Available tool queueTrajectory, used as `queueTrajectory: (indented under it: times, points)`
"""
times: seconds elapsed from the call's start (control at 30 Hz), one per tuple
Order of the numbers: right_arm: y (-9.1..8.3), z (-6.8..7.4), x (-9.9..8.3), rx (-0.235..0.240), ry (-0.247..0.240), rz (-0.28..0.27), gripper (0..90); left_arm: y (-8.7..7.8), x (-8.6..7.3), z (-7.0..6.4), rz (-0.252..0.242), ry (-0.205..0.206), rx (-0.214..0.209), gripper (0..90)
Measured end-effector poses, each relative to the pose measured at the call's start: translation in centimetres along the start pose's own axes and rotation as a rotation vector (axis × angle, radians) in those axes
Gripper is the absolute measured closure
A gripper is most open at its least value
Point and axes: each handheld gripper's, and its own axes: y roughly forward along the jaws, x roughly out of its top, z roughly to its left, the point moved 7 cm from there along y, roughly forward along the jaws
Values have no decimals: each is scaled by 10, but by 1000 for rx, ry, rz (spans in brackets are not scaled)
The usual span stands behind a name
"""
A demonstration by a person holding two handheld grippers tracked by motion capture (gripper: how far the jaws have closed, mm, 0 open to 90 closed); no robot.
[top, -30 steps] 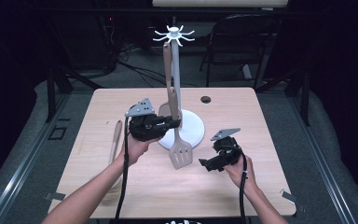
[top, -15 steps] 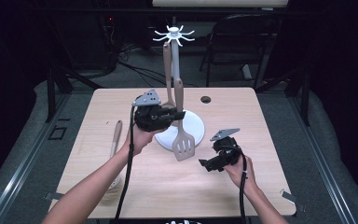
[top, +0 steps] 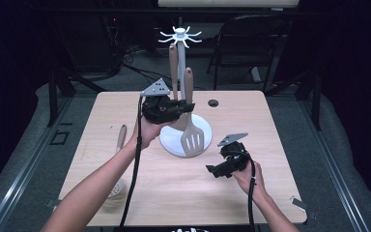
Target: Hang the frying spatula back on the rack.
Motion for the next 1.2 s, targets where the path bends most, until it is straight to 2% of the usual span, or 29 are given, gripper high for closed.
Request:
queueTrajectory:
  times: [0.63,0.93,1.2]
  points:
    - [3,4,-1,8,-20,8,36,4,29,16,-5,-7,30,777]
    - [3,4,-1,5,-25,12,38,8,37,24,-6,-29,42,777]
    - [4,5,-2,9,-28,21,38,11,38,30,2,-48,58,777]
